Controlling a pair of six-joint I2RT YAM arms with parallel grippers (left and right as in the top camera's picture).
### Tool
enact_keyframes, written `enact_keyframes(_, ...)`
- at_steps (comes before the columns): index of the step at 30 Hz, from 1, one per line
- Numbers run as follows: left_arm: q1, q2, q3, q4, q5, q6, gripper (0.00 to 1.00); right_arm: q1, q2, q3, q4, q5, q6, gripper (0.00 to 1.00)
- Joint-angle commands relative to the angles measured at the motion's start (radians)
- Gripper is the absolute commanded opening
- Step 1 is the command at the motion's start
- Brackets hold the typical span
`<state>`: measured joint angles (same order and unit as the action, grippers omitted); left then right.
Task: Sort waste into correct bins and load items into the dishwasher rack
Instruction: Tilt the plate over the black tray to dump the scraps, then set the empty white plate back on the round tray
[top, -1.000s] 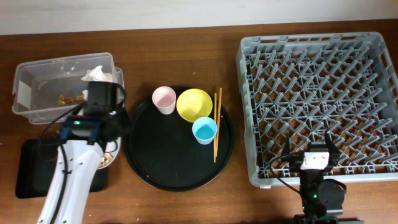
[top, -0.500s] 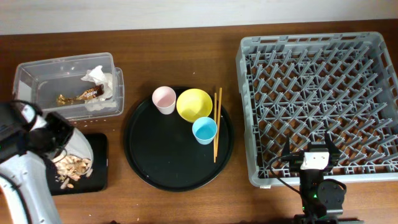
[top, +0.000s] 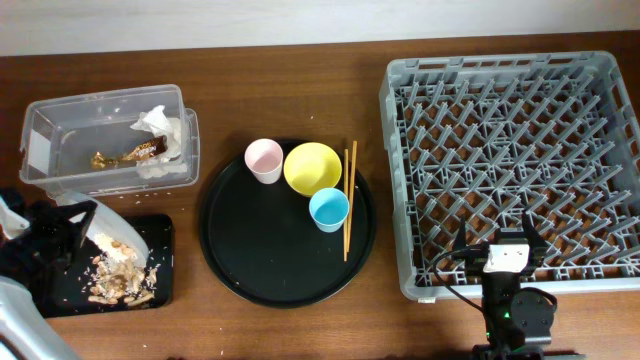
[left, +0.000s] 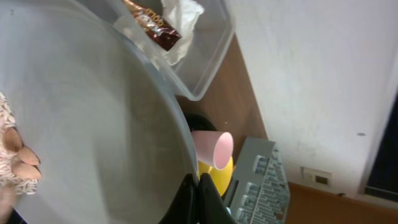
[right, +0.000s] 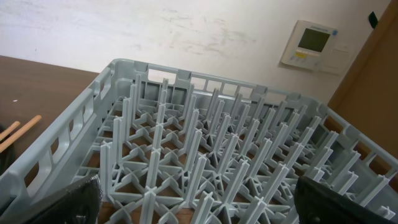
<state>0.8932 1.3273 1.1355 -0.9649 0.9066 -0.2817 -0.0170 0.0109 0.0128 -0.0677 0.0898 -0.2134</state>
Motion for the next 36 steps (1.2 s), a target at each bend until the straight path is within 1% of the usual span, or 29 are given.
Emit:
enact_keyframes(1, 0.053, -0.019, -0.007, -0.009, 0.104, 0.046, 0.01, 0.003, -0.007, -0.007, -0.004, 0.016, 0.0, 0.99)
enact_keyframes(3, 0.079, -0.019, -0.038, 0.041, 0.111, 0.048, 0.01, 0.003, -0.008, -0.007, -0.004, 0.016, 0.0, 0.98)
enact_keyframes(5, 0.107, -0.019, -0.077, 0.051, 0.193, 0.066, 0.01, 0.003, -0.008, -0.007, -0.004, 0.016, 0.0, 0.99)
enact_keyframes(6, 0.122, -0.019, -0.101, 0.109, 0.236, 0.073, 0.01, 0.003, -0.008, -0.007, -0.004, 0.016, 0.0, 0.99)
enact_keyframes(9, 0.157, -0.019, -0.131, 0.125, 0.319, 0.06, 0.01, 0.003, -0.008, -0.007, -0.004, 0.016, 0.0, 0.99)
enact_keyframes(10, 0.171, -0.019, -0.138, 0.142, 0.321, 0.06, 0.01, 0.003, -0.008, -0.007, -0.004, 0.016, 0.0, 0.99)
enact_keyframes(11, 0.192, -0.019, -0.138, 0.103, 0.364, 0.068, 0.01, 0.003, -0.008, -0.007, -0.004, 0.016, 0.0, 0.99)
enact_keyframes(12, 0.202, -0.019, -0.138, 0.122, 0.369, 0.078, 0.01, 0.003, -0.008, -0.007, -0.004, 0.016, 0.0, 0.99)
enact_keyframes(13, 0.205, -0.019, -0.138, 0.139, 0.326, 0.071, 0.01, 0.003, -0.008, -0.007, -0.004, 0.016, 0.0, 0.99)
enact_keyframes(14, 0.208, -0.019, -0.138, 0.1, 0.334, 0.06, 0.01, 0.003, -0.008, -0.007, -0.004, 0.016, 0.0, 0.99)
enact_keyframes(15, 0.208, -0.019, -0.138, 0.077, 0.367, 0.075, 0.01, 0.003, -0.008, -0.007, -0.004, 0.016, 0.0, 0.99)
enact_keyframes(17, 0.208, -0.019, -0.138, 0.112, 0.299, 0.071, 0.01, 0.003, -0.008, -0.007, -0.004, 0.016, 0.0, 0.99)
enact_keyframes(21, 0.207, -0.024, -0.138, 0.003, 0.312, 0.072, 0.01, 0.003, -0.007, -0.007, -0.004, 0.016, 0.0, 0.99)
enact_keyframes(23, 0.2, -0.049, -0.138, -0.056, 0.336, 0.143, 0.01, 0.003, -0.008, -0.007, -0.004, 0.016, 0.0, 0.99)
enact_keyframes(25, 0.172, -0.093, -0.138, -0.078, 0.331, 0.169, 0.01, 0.003, -0.008, -0.007, -0.004, 0.016, 0.0, 0.99)
enact_keyframes(27, 0.106, -0.163, -0.138, -0.101, 0.326, 0.168, 0.01, 0.003, -0.008, -0.007, -0.004, 0.016, 0.0, 0.99)
enact_keyframes(29, -0.025, -0.254, -0.138, -0.122, 0.228, 0.163, 0.01, 0.003, -0.008, -0.007, -0.004, 0.016, 0.0, 0.99)
enact_keyframes(30, -0.111, -0.299, -0.138, -0.146, 0.158, 0.163, 0.01, 0.003, -0.008, -0.007, -0.004, 0.016, 0.0, 0.99)
enact_keyframes(32, -0.258, -0.359, -0.138, -0.191, 0.068, 0.163, 0.01, 0.003, -0.008, -0.007, -0.004, 0.016, 0.0, 0.99)
enact_keyframes(33, -0.384, -0.394, -0.138, -0.213, 0.017, 0.163, 0.01, 0.003, -0.008, -0.007, -0.004, 0.016, 0.0, 0.99)
enact_keyframes(36, -0.634, -0.423, -0.138, -0.231, -0.082, 0.163, 0.01, 0.003, -0.008, -0.007, -0.004, 0.016, 0.0, 0.99)
